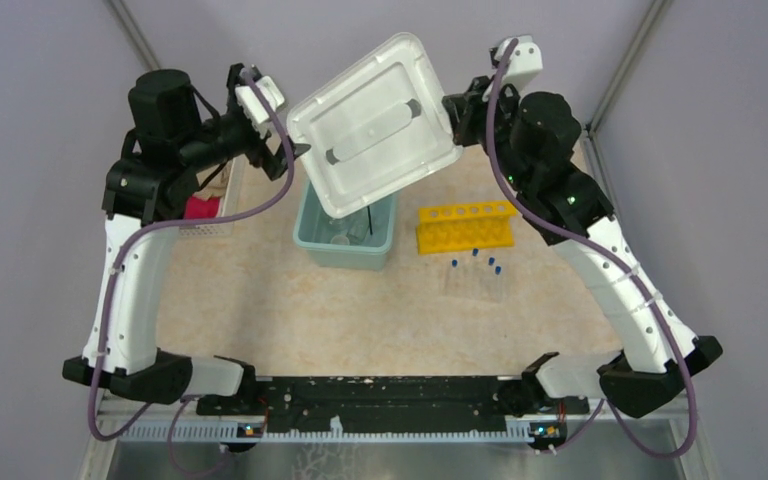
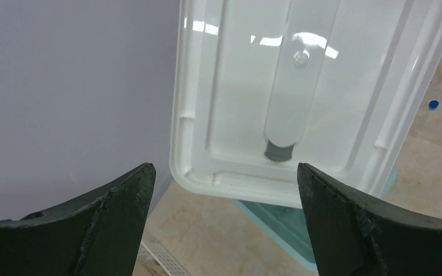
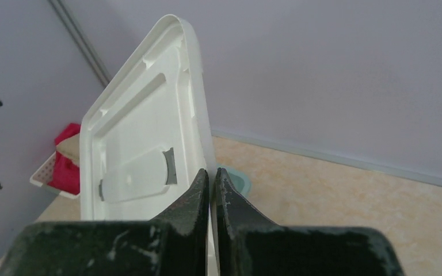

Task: Organize the chemistry lab equipment

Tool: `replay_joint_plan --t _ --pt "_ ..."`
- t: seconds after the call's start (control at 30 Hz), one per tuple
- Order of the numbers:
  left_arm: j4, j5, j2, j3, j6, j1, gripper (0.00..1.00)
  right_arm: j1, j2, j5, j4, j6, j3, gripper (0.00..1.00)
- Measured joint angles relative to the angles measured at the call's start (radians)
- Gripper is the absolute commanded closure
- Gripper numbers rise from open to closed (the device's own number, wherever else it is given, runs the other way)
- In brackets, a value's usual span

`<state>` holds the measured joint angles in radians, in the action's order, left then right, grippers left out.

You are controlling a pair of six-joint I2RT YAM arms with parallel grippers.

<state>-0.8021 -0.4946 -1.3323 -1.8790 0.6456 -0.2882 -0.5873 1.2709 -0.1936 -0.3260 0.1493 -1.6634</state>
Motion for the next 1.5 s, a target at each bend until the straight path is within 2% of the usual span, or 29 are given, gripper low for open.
replay_joint_plan --t 0.17,0.37,0.77,1.23,1.5 --pt "-0.016 -0.045 -0.056 -0.079 -0.025 0.000 0.01 -0.042 -0.003 0.035 -0.028 -0.009 0.007 1.00" --pt "-0.122 -0.142 -0.168 -0.148 -0.037 0.018 0.01 -0.069 -0.005 0.069 -0.043 -0.008 0.069 1.00" --pt "-0.438 -0.329 -0.370 -0.287 0.136 0.107 0.01 -0.072 -0.008 0.105 -0.063 -0.009 0.106 1.00" --pt "-0.555 -0.485 -0.463 -0.346 0.206 0.167 0.02 -0.077 -0.021 0.140 -0.064 -0.008 0.106 1.00" --pt "-0.592 -0.597 -0.464 -0.240 0.216 0.146 0.05 -0.078 -0.030 0.147 -0.063 -0.008 0.106 1.00"
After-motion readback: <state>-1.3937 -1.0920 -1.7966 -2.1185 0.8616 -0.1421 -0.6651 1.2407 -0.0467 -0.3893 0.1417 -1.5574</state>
